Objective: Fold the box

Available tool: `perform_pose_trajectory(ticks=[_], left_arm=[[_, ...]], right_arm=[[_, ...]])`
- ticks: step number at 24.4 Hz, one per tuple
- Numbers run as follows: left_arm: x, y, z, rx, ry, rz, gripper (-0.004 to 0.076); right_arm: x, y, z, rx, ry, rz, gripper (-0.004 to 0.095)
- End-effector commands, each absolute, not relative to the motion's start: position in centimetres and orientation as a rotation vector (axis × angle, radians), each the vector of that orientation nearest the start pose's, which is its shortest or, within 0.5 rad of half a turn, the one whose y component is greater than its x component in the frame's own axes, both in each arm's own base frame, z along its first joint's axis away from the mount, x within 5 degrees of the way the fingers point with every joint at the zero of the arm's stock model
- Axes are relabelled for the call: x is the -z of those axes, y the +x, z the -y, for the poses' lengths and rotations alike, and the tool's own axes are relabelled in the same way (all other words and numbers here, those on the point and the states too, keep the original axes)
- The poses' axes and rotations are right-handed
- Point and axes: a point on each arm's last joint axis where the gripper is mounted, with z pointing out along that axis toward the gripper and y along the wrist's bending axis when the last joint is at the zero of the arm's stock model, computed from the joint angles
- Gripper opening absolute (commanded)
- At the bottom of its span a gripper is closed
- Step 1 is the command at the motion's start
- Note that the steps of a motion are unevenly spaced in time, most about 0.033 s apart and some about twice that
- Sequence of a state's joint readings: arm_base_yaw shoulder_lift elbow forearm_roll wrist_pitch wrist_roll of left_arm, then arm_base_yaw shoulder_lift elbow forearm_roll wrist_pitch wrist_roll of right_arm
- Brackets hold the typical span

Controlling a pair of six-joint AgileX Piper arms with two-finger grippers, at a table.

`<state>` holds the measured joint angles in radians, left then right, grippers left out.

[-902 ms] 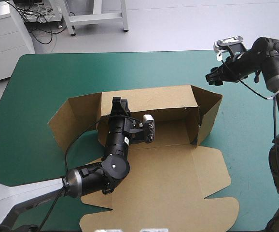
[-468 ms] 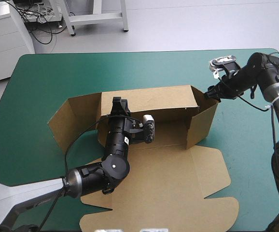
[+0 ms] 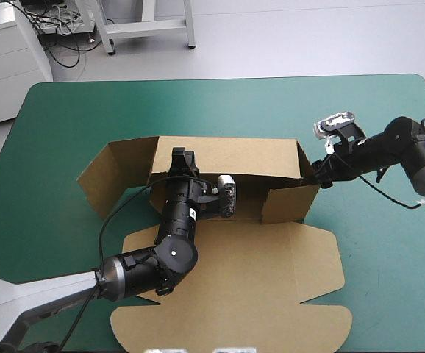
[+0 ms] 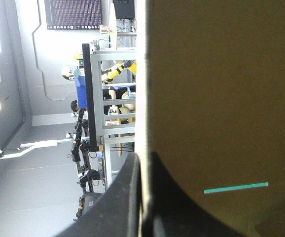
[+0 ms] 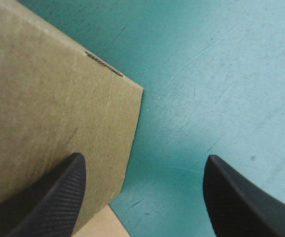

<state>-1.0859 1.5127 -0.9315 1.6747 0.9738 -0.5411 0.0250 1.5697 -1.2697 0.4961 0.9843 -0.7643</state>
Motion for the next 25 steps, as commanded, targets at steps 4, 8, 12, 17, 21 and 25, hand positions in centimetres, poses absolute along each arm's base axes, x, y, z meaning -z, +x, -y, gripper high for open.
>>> perform_pose_trajectory(ticks=[4,8,12,17,21,25], left_arm=[[-31.9,20.6,22.9,-1.066,1.235,-1.205,-0.0032],[-31.9,20.6,22.9,-1.066,1.235,-1.205,-0.0032],[-31.9,20.6,22.9,-1.066,1.235,-1.205,-0.0032],[-31.9,20.6,22.9,-1.066,1.235,-1.205,-0.0032],[-31.9,20.6,22.9,-1.066,1.235,-1.205,-0.0032],[-31.9,20.6,22.9,-1.066,1.235,-1.205,-0.0032]], right_arm=[[-31.1,30.8,-4.2,-0.358,-0.773,-2.434,0.063],[-32.5,30.7,-4.1,-0.335,-0.708,-2.384,0.063],[-34.1,30.5,-4.1,-0.317,-0.67,-2.33,0.063],[-35.6,29.7,-4.2,-0.332,-0.666,-2.318,0.063],[-35.7,29.0,-4.3,-0.364,-0.694,-2.352,0.063],[-36.1,28.3,-4.3,-0.367,-0.716,-2.361,0.063]])
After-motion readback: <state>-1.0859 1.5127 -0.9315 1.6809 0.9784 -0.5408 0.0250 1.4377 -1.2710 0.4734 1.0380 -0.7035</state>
